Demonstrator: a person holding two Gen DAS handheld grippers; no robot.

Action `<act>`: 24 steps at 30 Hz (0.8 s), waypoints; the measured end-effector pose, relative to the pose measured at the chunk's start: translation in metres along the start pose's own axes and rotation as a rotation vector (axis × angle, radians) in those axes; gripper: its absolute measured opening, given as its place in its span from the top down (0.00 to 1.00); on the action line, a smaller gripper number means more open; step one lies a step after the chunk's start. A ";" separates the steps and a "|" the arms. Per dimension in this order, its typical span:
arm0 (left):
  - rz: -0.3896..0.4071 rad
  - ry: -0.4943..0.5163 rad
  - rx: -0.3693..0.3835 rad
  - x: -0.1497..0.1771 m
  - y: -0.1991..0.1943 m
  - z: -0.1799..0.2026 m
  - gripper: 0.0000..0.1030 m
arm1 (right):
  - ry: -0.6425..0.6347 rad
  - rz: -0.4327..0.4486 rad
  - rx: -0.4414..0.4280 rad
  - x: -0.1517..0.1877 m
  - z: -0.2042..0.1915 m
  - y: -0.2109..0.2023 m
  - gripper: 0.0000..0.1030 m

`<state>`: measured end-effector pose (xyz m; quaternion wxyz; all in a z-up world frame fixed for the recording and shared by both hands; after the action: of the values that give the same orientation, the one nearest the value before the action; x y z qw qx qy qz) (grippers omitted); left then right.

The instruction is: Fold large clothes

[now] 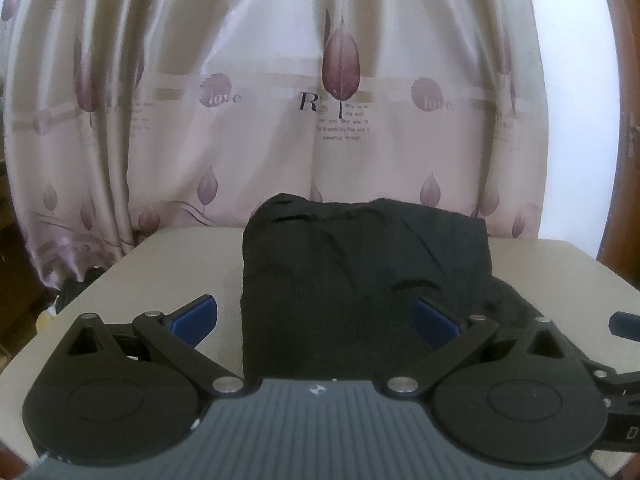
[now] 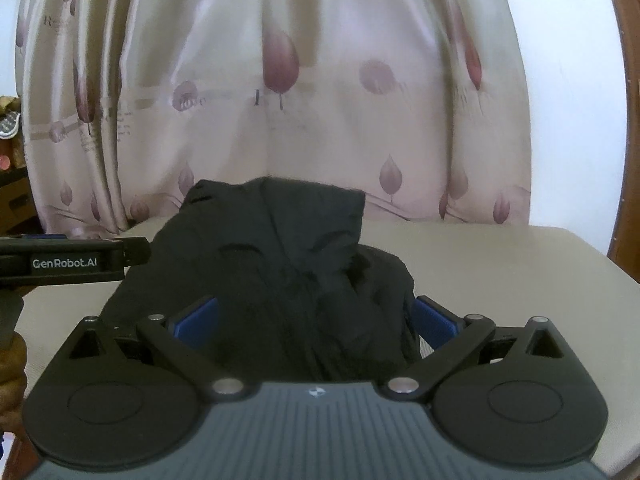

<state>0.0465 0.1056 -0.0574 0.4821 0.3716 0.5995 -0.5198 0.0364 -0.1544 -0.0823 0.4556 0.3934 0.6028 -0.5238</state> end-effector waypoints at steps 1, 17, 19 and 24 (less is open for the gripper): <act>-0.003 0.001 0.002 0.001 0.001 0.000 0.00 | 0.002 -0.005 -0.004 0.001 0.000 0.001 0.00; -0.018 0.012 0.012 0.006 0.002 0.006 0.00 | 0.004 -0.027 -0.004 0.004 -0.001 0.003 0.00; -0.019 0.013 0.013 0.006 0.003 0.006 0.00 | 0.005 -0.031 -0.002 0.005 -0.002 0.004 0.00; -0.023 0.016 0.016 0.008 0.005 0.008 0.00 | 0.007 -0.038 -0.002 0.006 -0.004 0.006 0.00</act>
<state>0.0505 0.0987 -0.0659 0.4682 0.3727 0.6033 -0.5271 0.0398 -0.1499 -0.0896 0.4437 0.3834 0.6123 -0.5304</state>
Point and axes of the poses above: each gripper's, at about its wrist camera, not at the fingertips, and y roughly the way its jaws point, z to its right, x to its underside, the point moved 9 cm from there along y, roughly the way its jaws point, and after that the axes turned 4 degrees about z, right-handed, at the moved point
